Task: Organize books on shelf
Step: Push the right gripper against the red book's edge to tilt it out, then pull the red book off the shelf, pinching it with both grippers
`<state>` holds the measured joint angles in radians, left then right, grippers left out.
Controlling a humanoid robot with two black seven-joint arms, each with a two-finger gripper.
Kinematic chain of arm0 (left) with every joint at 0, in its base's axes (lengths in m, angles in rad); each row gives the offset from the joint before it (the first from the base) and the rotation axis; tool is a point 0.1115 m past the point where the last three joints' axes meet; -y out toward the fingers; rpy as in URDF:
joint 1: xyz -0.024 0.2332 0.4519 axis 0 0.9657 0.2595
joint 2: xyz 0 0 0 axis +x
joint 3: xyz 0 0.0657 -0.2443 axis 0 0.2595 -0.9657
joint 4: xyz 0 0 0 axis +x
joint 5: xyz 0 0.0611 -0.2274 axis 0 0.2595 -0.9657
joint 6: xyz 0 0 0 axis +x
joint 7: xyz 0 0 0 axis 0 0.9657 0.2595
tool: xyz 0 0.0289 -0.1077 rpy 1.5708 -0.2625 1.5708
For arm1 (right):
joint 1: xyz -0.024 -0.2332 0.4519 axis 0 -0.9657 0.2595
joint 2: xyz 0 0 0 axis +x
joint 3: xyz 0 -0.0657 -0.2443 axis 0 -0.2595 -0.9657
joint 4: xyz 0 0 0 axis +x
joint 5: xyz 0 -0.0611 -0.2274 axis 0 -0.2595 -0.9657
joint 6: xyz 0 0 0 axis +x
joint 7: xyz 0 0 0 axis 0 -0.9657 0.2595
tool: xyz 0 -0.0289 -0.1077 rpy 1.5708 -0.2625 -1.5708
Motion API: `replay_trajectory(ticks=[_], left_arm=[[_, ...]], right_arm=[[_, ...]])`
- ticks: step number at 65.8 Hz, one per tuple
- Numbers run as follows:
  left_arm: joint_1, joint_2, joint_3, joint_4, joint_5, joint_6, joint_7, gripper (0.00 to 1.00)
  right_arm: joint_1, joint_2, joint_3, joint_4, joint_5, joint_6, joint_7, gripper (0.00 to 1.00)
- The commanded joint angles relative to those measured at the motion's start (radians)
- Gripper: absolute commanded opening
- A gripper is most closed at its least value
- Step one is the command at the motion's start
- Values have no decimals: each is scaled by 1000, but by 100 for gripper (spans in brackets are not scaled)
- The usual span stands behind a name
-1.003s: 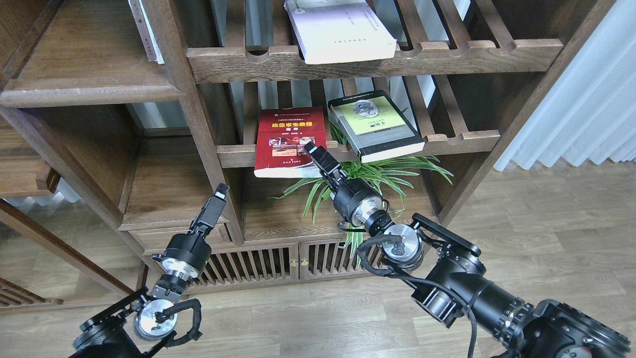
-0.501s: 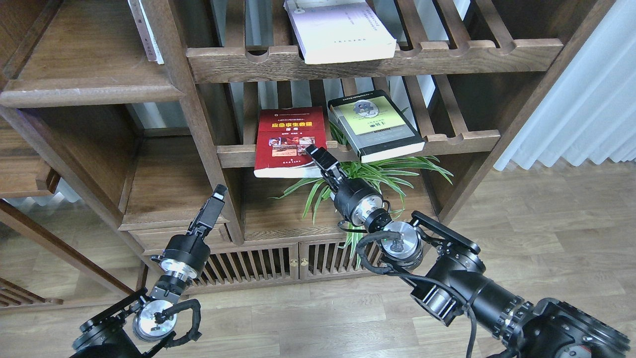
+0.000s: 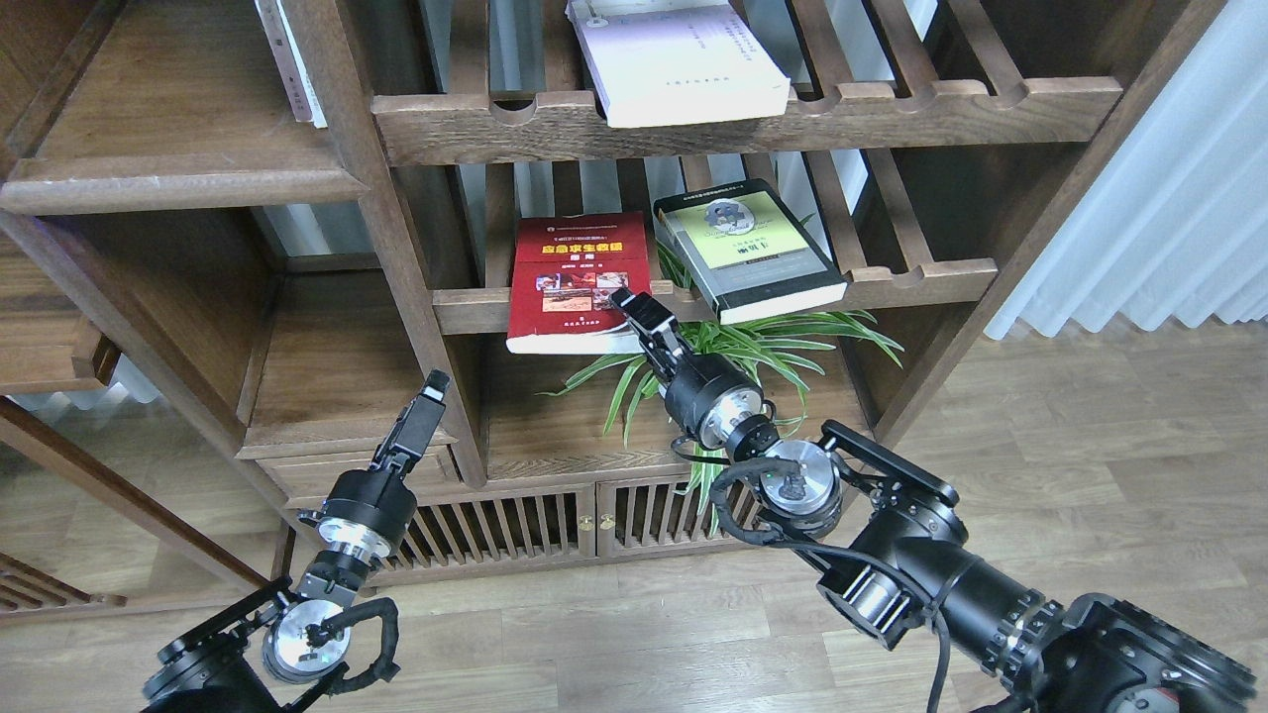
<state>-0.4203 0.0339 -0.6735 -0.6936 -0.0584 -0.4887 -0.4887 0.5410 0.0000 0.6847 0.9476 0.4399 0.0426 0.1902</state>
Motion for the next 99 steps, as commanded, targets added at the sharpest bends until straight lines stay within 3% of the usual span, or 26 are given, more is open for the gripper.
replay_trajectory(ticks=[1, 14, 33, 44, 53, 55, 64, 81, 90, 99], left_arm=[[0, 0, 0, 0, -1, 0, 0, 100], [-3, -2, -11, -1, -3, 0, 0, 100], [-5, -5, -18, -1, -83, 0, 0, 99], [-14, -6, -14, -12, -132, 0, 2, 99], [-25, -8, -14, -26, -184, 0, 67, 99], [-35, -6, -14, -27, -213, 0, 106, 99], [-41, 0, -15, -27, -276, 0, 202, 99], [-55, 17, -23, -76, -403, 0, 404, 97], [-55, 20, -14, -136, -442, 0, 470, 92], [-54, 23, -1, -172, -445, 0, 489, 92]], right_arm=[[-4, 0, 1, -3, 0, 33, 0, 4], [-18, 0, 3, -1, -9, 49, 0, 4], [-87, 0, 12, 48, -10, 209, -3, 4], [-147, 0, 13, 128, -9, 249, -3, 4], [-193, -28, 12, 181, -7, 286, -3, 4], [-213, -55, 12, 186, -7, 337, -3, 4], [-259, -123, 12, 186, -7, 446, -18, 4], [-352, -222, 4, 186, -6, 446, -43, 4], [-388, -235, -1, 184, -9, 446, -81, 4], [-397, -236, 1, 183, -7, 446, -98, 4]])
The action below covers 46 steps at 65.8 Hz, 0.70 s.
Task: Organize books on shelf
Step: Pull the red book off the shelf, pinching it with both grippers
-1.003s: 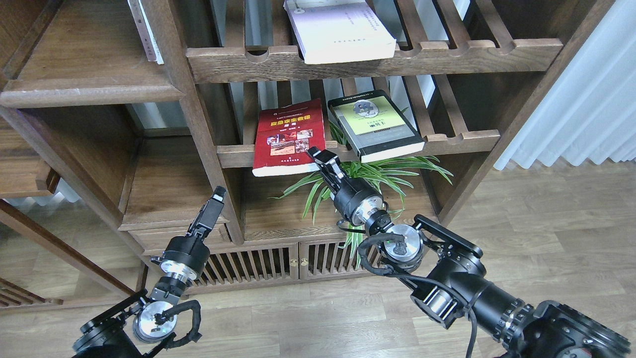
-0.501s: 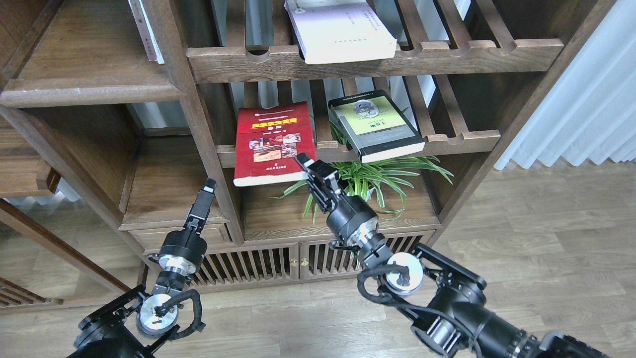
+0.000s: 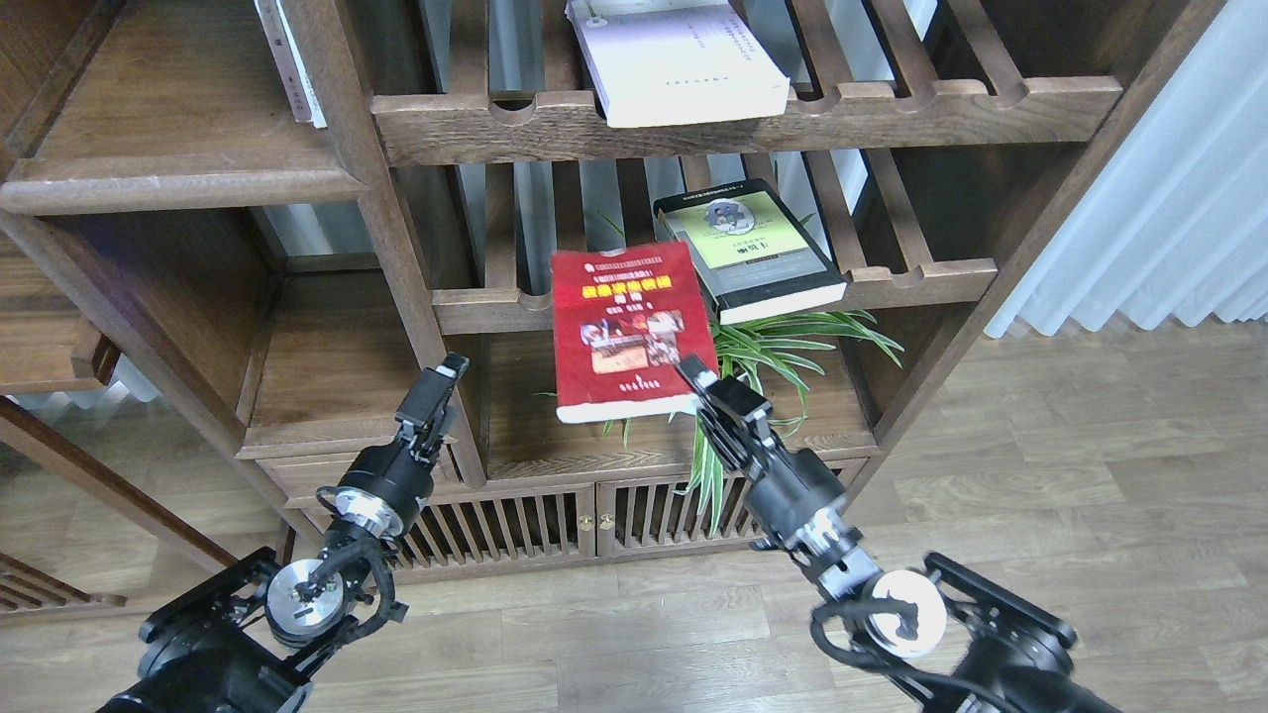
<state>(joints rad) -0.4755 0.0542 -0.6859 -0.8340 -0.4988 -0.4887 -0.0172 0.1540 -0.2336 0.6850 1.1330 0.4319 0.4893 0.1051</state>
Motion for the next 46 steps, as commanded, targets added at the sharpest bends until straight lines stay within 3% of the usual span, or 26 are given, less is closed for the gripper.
replay_trajectory(ticks=[1, 15, 46], left_arm=[[2, 3, 12, -33, -4, 0, 17, 92], [6, 19, 80, -71, -6, 0, 17, 91], [5, 164, 229, -142, -87, 0, 19, 91]], right_arm=[[-11, -3, -1, -1, -1, -1, -13, 4], [-34, 0, -8, 1, -4, -1, -45, 4], [-34, 17, -24, 10, -4, -1, -45, 5]])
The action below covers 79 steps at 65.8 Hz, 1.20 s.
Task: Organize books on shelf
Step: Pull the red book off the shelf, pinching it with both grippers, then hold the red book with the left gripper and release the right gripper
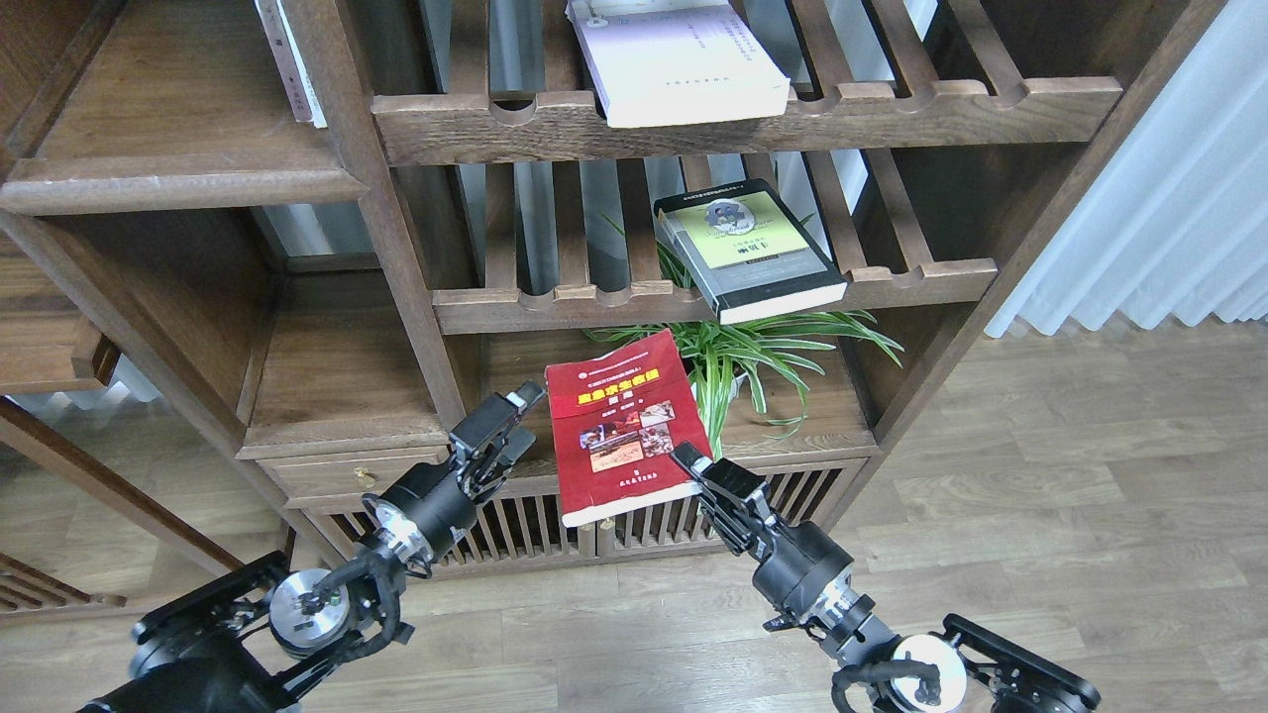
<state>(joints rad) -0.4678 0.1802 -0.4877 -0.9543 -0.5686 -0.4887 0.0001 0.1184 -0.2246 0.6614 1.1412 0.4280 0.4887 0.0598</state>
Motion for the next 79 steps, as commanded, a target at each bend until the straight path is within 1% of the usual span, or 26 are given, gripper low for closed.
replay_trajectory(ticks=[1, 13, 41, 48, 58, 59, 64, 69, 70, 74, 75, 77, 78, 79], left_arm=[[-5, 45, 38, -23, -17, 0, 1, 91], [-5, 47, 47, -29, -30, 0, 1, 91], [9, 42, 57, -32, -48, 0, 0, 89], [9, 42, 57, -50, -51, 0, 0, 87], [6, 44, 58, -69, -60, 0, 3, 85], [6, 45, 60, -69, -60, 0, 17, 83], [8, 47, 72, -69, -63, 0, 49, 80], [9, 48, 80, -67, -73, 0, 61, 75], [9, 50, 81, -67, -74, 0, 61, 72], [11, 50, 84, -67, -77, 0, 63, 66], [11, 50, 86, -67, -80, 0, 61, 60], [11, 51, 84, -67, -80, 0, 61, 56], [12, 51, 86, -67, -80, 0, 61, 49], [12, 51, 84, -66, -80, 0, 61, 47]], right_arm=[[1, 11, 0, 3, 0, 0, -2, 5], [9, 19, -54, 26, 0, 0, -2, 5], [1, 97, -62, 31, -28, 0, -2, 5], [3, 97, -97, 31, -29, 0, -2, 5], [3, 99, -101, 31, -29, 0, -2, 6], [3, 99, -103, 31, -29, 0, -2, 6], [3, 99, -103, 31, -29, 0, -2, 6], [3, 102, -103, 31, -29, 0, -2, 6], [3, 103, -103, 31, -29, 0, -2, 6], [3, 103, -103, 29, -29, 0, -2, 6], [3, 103, -103, 29, -29, 0, -2, 6], [3, 103, -103, 28, -29, 0, -2, 6], [3, 103, -101, 26, -29, 0, -2, 6], [3, 103, -101, 26, -29, 0, -2, 6]])
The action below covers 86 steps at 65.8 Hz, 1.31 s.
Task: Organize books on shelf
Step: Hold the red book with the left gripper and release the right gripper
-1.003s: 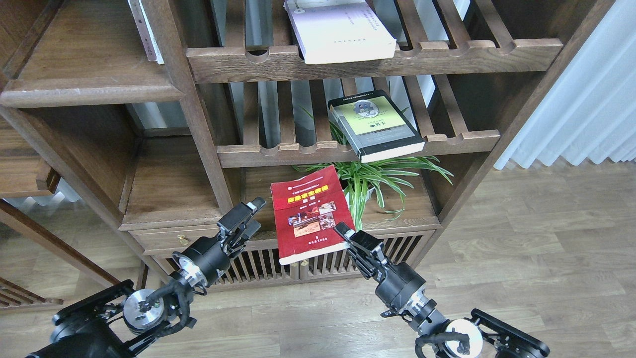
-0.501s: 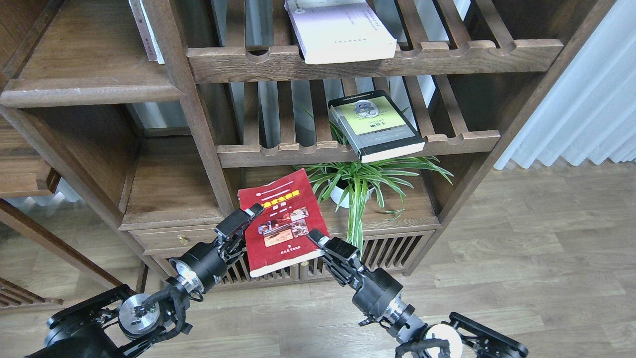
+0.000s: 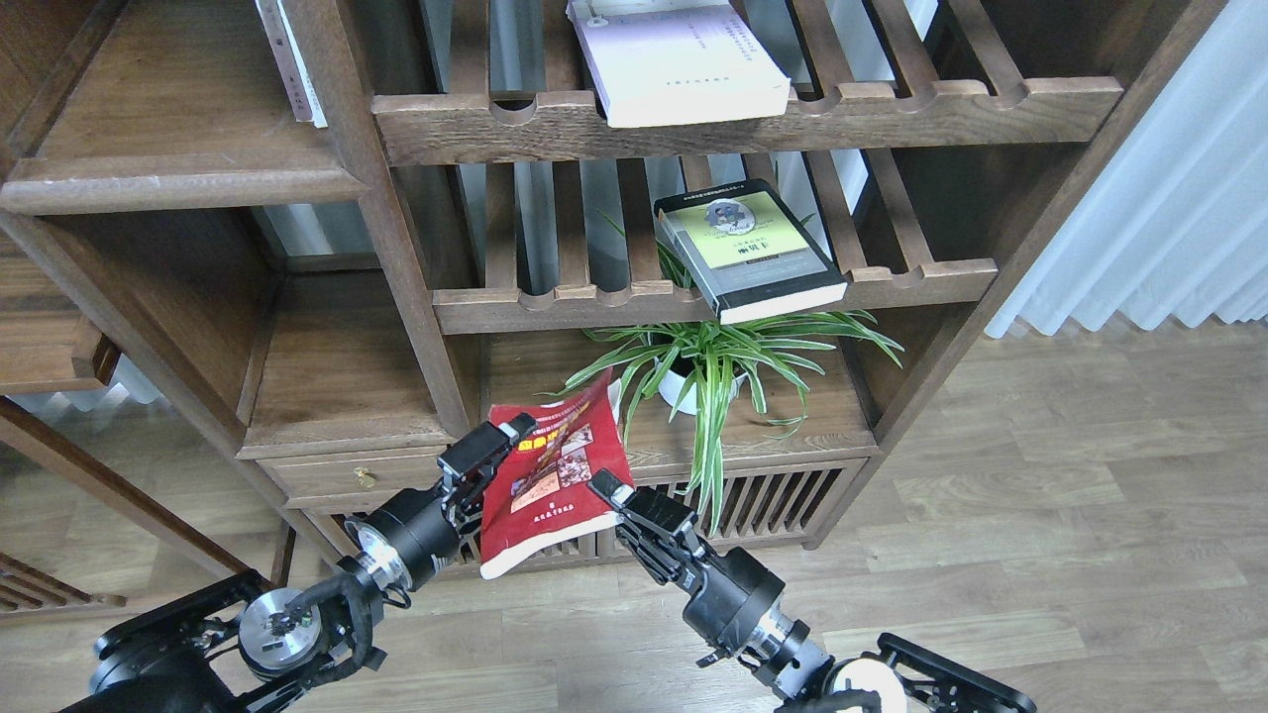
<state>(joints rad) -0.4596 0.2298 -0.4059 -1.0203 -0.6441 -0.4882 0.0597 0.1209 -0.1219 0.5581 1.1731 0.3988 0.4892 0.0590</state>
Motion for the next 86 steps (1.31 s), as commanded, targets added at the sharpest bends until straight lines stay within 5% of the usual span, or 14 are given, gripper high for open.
replay_trajectory(ticks=[1, 9, 64, 70, 76, 86], left_arm=[[4, 2, 2, 2, -6, -1, 2, 39], [9, 2, 2, 11, -6, -1, 2, 7], [1, 115, 6, -61, 11, -1, 2, 1], [1, 128, 6, -63, 12, -1, 2, 1], [1, 138, 6, -76, 14, -1, 2, 0], [3, 155, 6, -81, 29, -1, 2, 0]], right_arm=[[2, 1, 2, -6, 0, 0, -1, 7], [2, 1, 6, -10, 2, 0, 1, 8], [5, 1, 20, -76, 2, 0, 12, 19], [3, -2, 23, -76, 2, 0, 13, 32], [0, -2, 28, -76, 0, 0, 13, 63], [-1, -2, 54, -76, 0, 0, 15, 81]])
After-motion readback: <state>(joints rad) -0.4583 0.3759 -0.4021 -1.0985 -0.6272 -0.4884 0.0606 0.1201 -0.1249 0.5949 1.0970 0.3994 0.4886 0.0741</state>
